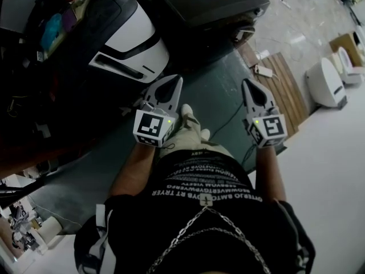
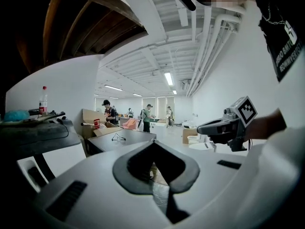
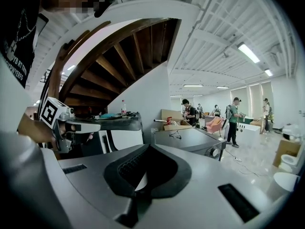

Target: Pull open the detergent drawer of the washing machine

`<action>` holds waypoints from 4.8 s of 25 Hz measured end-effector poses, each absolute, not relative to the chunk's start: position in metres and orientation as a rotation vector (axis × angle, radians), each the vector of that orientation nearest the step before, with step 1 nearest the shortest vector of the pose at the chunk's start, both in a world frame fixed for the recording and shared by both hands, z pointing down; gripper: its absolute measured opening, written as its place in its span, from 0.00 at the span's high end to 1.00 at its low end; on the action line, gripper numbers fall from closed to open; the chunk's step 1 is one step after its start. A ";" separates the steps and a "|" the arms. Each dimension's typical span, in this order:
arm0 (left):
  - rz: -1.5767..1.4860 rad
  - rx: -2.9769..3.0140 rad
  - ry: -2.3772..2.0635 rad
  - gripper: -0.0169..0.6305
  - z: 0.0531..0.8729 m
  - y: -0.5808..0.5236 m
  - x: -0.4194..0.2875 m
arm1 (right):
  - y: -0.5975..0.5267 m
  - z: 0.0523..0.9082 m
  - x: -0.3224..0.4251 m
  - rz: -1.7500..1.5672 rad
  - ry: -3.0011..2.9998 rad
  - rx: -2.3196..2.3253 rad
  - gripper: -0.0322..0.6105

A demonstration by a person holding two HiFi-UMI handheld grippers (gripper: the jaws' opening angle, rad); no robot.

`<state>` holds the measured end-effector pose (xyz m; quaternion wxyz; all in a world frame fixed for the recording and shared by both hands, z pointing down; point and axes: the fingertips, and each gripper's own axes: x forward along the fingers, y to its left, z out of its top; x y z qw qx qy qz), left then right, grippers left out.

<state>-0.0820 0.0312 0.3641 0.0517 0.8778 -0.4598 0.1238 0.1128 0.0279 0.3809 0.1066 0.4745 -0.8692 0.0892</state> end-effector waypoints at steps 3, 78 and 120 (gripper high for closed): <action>0.361 2.664 -1.417 0.98 0.366 0.011 -0.084 | 0.012 0.382 0.108 0.264 -2.554 1.386 0.95; 0.547 2.222 -1.548 0.98 0.561 -0.261 -0.065 | -0.323 0.553 0.111 0.367 -2.478 0.851 0.95; 0.564 2.076 -1.524 0.79 0.655 -0.298 -0.063 | -0.381 0.664 0.094 0.446 -2.373 0.798 0.78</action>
